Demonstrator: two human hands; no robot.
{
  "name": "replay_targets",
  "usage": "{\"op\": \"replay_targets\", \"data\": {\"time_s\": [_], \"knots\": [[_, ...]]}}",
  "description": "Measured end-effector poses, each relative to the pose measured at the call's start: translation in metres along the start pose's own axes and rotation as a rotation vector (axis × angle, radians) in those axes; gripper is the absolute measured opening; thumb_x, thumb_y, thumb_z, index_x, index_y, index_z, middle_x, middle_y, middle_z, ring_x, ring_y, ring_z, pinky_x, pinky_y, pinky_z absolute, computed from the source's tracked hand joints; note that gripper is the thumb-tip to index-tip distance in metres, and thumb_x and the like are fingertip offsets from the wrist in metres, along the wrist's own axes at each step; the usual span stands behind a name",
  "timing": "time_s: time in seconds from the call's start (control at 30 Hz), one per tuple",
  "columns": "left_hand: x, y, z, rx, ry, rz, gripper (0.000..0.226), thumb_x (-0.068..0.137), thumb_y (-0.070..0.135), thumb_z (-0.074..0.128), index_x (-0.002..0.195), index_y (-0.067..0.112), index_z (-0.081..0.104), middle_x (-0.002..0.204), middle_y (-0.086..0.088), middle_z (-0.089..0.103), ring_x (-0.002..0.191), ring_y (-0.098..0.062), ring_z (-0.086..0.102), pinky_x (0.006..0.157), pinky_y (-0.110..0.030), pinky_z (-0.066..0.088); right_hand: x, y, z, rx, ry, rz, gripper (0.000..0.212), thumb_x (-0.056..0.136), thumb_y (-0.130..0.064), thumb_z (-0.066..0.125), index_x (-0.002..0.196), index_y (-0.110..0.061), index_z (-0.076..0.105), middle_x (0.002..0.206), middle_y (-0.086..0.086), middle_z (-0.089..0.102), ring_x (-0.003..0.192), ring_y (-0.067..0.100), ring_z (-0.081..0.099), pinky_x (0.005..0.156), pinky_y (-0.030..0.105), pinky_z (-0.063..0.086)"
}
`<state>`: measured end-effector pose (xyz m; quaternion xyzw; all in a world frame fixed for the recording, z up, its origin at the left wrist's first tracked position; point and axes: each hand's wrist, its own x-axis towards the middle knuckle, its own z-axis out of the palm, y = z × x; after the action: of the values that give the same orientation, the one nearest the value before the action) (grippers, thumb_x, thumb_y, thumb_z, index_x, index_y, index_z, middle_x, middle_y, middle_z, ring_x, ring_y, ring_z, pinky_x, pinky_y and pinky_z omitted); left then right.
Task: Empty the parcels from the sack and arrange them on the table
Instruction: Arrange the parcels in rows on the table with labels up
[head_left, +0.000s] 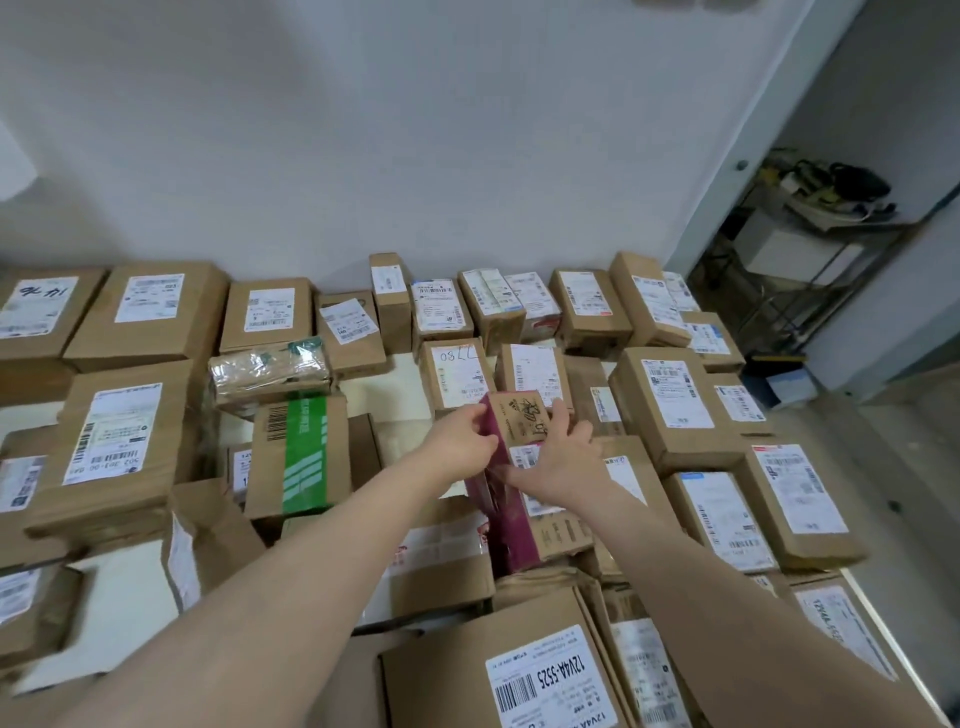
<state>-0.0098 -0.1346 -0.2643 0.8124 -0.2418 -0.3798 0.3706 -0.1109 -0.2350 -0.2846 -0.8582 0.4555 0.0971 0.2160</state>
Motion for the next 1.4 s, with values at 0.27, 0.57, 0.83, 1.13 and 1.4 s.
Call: {"op": "replay_targets", "data": {"time_s": [0.27, 0.57, 0.83, 1.13, 1.4], "knots": [[-0.002, -0.026, -0.057, 0.34, 0.46, 0.013, 0.059, 0.091, 0.031, 0.058, 0.146, 0.027, 0.036, 0.143, -0.011, 0.043, 0.131, -0.031, 0.039, 0.107, -0.04, 0.037, 0.007, -0.026, 0.005, -0.206, 0.025, -0.006, 0.125, 0.065, -0.081, 0.06, 0.153, -0.023, -0.007, 0.15, 0.017, 0.02, 0.137, 0.035, 0.025, 0.109, 0.05, 0.031], [0.0, -0.071, -0.16, 0.421, 0.815, -0.13, 0.082, 0.077, 0.01, 0.069, 0.148, 0.026, 0.03, 0.155, -0.008, 0.022, 0.143, -0.03, 0.016, 0.117, -0.047, 0.018, 0.02, -0.128, 0.018, 0.124, -0.005, -0.44, 0.059, 0.094, -0.037, 0.056, 0.143, -0.015, 0.034, 0.136, 0.01, 0.042, 0.122, 0.026, 0.047, 0.098, 0.033, 0.038], [0.014, -0.111, -0.208, 0.472, 0.517, -0.103, 0.066, 0.083, 0.016, 0.07, 0.141, 0.024, 0.04, 0.142, -0.003, 0.035, 0.128, -0.029, 0.036, 0.095, -0.043, 0.046, 0.043, -0.172, 0.034, 0.786, -0.31, -0.124, 0.049, 0.097, -0.036, 0.054, 0.139, -0.015, 0.041, 0.116, 0.006, 0.058, 0.092, 0.019, 0.062, 0.07, 0.029, 0.058], [0.008, -0.094, -0.254, 0.356, 0.832, 0.214, 0.044, 0.096, 0.024, 0.05, 0.14, 0.026, 0.048, 0.12, 0.001, 0.064, 0.117, -0.025, 0.051, 0.088, -0.039, 0.049, 0.053, -0.214, 0.014, 1.096, -0.386, 0.014, 0.027, 0.099, -0.045, 0.048, 0.112, -0.022, 0.048, 0.112, 0.005, 0.063, 0.1, 0.023, 0.064, 0.082, 0.04, 0.059], [0.019, -0.126, -0.21, 0.23, 0.318, -0.136, 0.084, 0.073, 0.033, 0.082, 0.142, 0.036, 0.033, 0.152, -0.006, 0.021, 0.133, -0.035, 0.034, 0.112, -0.047, 0.033, 0.042, -0.211, 0.022, 0.94, -0.434, -0.024, 0.045, 0.095, -0.053, 0.051, 0.127, -0.021, 0.053, 0.122, 0.005, 0.057, 0.109, 0.025, 0.06, 0.084, 0.04, 0.058]]}}
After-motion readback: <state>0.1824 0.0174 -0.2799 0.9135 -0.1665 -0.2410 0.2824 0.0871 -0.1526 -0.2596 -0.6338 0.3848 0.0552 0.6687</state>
